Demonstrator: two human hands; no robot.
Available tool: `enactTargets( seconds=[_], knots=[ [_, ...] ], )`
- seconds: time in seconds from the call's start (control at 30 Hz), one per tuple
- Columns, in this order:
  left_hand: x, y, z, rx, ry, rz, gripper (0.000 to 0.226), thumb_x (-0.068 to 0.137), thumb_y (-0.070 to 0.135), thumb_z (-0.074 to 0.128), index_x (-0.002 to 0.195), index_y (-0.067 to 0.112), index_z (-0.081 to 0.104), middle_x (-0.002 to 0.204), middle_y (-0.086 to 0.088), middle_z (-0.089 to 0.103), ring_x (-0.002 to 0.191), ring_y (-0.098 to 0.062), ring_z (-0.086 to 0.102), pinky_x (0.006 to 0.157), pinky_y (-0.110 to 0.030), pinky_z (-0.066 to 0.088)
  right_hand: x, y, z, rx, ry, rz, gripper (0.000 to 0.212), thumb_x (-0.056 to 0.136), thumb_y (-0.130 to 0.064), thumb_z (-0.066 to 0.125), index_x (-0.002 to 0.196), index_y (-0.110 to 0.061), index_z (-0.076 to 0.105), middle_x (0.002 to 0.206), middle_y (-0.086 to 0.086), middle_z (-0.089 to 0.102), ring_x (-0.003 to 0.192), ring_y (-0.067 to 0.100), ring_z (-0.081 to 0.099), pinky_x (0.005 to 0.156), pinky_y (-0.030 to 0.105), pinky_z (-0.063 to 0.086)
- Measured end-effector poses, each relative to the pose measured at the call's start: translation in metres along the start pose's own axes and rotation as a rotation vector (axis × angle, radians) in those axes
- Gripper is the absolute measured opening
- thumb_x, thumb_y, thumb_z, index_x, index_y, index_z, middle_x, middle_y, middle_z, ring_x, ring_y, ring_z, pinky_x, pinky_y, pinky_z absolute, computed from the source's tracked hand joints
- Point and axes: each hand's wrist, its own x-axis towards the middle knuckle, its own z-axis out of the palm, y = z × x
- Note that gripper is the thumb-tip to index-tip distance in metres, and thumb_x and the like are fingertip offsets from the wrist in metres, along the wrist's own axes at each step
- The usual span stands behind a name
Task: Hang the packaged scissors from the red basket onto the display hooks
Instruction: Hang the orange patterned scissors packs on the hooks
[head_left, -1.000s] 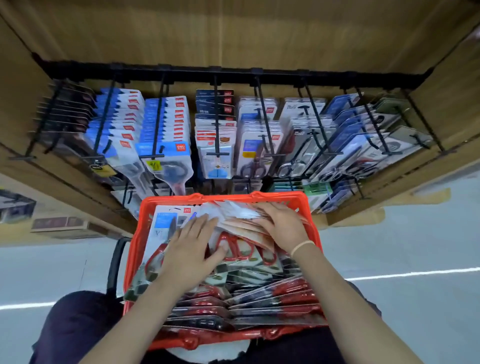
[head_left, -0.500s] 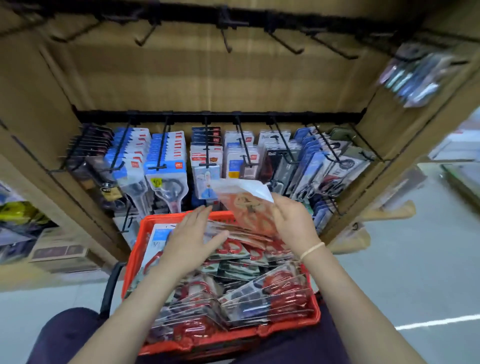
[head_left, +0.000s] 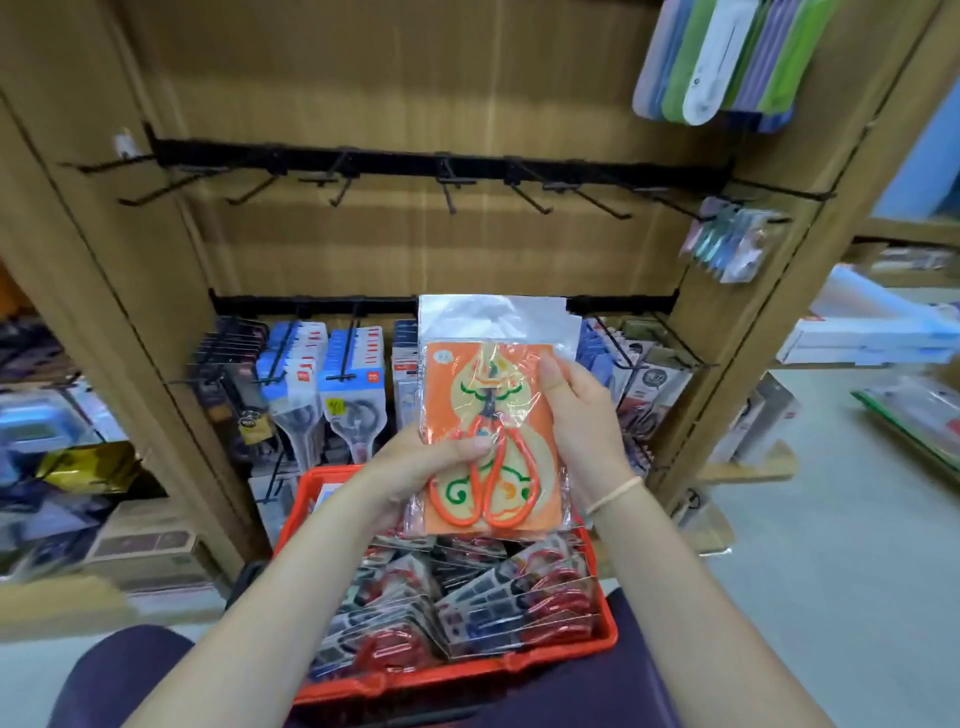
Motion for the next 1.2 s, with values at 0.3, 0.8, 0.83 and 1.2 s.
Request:
enactTargets(
  seconds=[0.3, 0.8, 0.83, 1.2],
  knots=[
    [-0.013, 0.028, 0.01, -0.074, 0.016, 0.066, 0.053, 0.068, 0.022, 0.08, 0.116, 0.012, 0.06, 0.095, -0.012, 0.079, 0.082, -0.031, 0.077, 0.077, -0.044, 0.064, -0.005, -0.021, -0.001, 0.066, -0.048, 0.074, 0.065, 0.077, -0.073, 0.068, 0.123, -0.027, 0.063, 0.118, -0.004, 0.072, 0.11, 0.018, 0.069, 0.1, 0.05, 0.054],
    [0.051, 0.083, 0.036, -0.217, 0.054, 0.132, 0.066, 0.071, 0.017, 0.091, 0.129, 0.015, 0.059, 0.107, -0.016, 0.077, 0.093, -0.036, 0.076, 0.075, -0.044, 0.062, 0.039, -0.014, -0.03, 0.171, 0.062, -0.016, 0.074, 0.07, -0.046, 0.089, 0.131, -0.028, 0.05, 0.123, -0.001, 0.068, 0.107, 0.017, 0.071, 0.092, 0.048, 0.058],
    [0.055, 0.088, 0.036, -0.222, 0.041, 0.13, 0.067, 0.072, 0.024, 0.091, 0.13, 0.015, 0.059, 0.108, -0.016, 0.077, 0.093, -0.035, 0.076, 0.074, -0.042, 0.062, 0.043, -0.016, -0.034, 0.191, 0.075, -0.022, 0.074, 0.071, -0.048, 0.089, 0.131, -0.028, 0.05, 0.124, -0.001, 0.067, 0.11, 0.018, 0.07, 0.094, 0.049, 0.057],
    [0.103, 0.085, 0.063, -0.145, 0.018, 0.039, 0.041, 0.085, 0.027, 0.077, 0.123, 0.014, 0.067, 0.107, -0.012, 0.078, 0.097, -0.032, 0.076, 0.08, -0.041, 0.063, 0.076, 0.004, -0.097, 0.212, 0.087, 0.065, 0.051, 0.076, -0.039, 0.083, 0.118, -0.021, 0.06, 0.111, 0.0, 0.076, 0.099, 0.02, 0.074, 0.088, 0.048, 0.06]
  ],
)
